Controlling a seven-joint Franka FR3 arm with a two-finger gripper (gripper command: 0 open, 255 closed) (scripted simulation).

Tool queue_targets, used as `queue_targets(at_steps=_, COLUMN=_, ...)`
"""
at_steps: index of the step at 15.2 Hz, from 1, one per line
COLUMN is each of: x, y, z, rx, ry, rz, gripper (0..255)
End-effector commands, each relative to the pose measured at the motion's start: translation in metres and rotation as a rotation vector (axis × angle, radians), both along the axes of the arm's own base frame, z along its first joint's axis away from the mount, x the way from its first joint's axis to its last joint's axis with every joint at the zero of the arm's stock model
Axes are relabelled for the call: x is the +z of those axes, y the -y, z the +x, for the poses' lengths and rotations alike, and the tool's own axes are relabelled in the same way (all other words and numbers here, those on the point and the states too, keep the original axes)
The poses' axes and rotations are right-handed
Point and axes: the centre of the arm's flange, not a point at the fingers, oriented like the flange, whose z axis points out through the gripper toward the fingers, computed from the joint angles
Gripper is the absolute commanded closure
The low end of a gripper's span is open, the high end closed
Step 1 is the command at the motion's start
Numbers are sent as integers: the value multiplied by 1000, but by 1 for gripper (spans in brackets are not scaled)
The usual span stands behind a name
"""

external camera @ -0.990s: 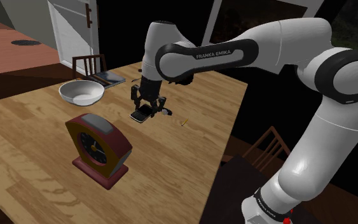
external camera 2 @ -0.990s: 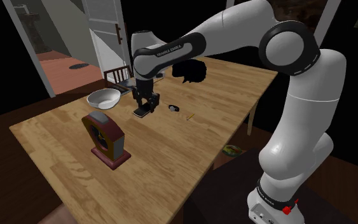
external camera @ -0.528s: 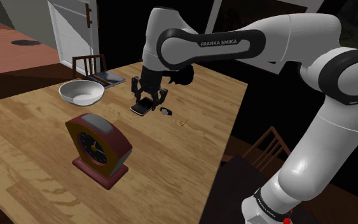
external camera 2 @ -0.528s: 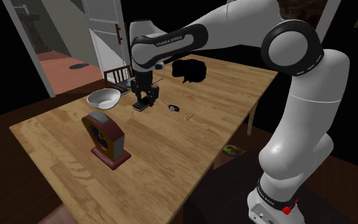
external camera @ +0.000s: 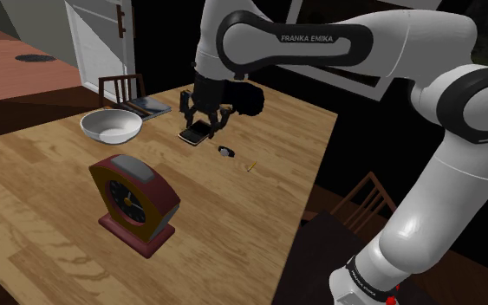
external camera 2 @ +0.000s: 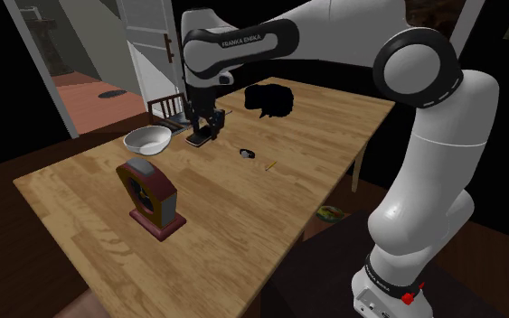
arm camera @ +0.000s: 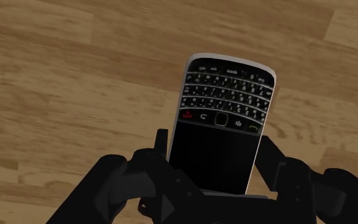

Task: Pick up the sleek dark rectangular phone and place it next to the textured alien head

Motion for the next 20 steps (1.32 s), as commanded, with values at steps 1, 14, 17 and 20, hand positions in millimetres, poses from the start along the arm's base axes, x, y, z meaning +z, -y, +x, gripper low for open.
queue_targets(at_steps=1, x=12, y=1, z=0, rx=0, ry=0, rz=0, gripper=255)
queue_targets(at_steps=14, x=54, y=63, z=23, rx=0, ry=0, rz=0, gripper=255)
queue_targets(at_steps=17, x=54, y=100, z=37, rx=0, ry=0, rz=0, gripper=255)
queue_targets(at_steps=20, x=54, y=137, z=51, rx=0, ry=0, rz=0, gripper=255)
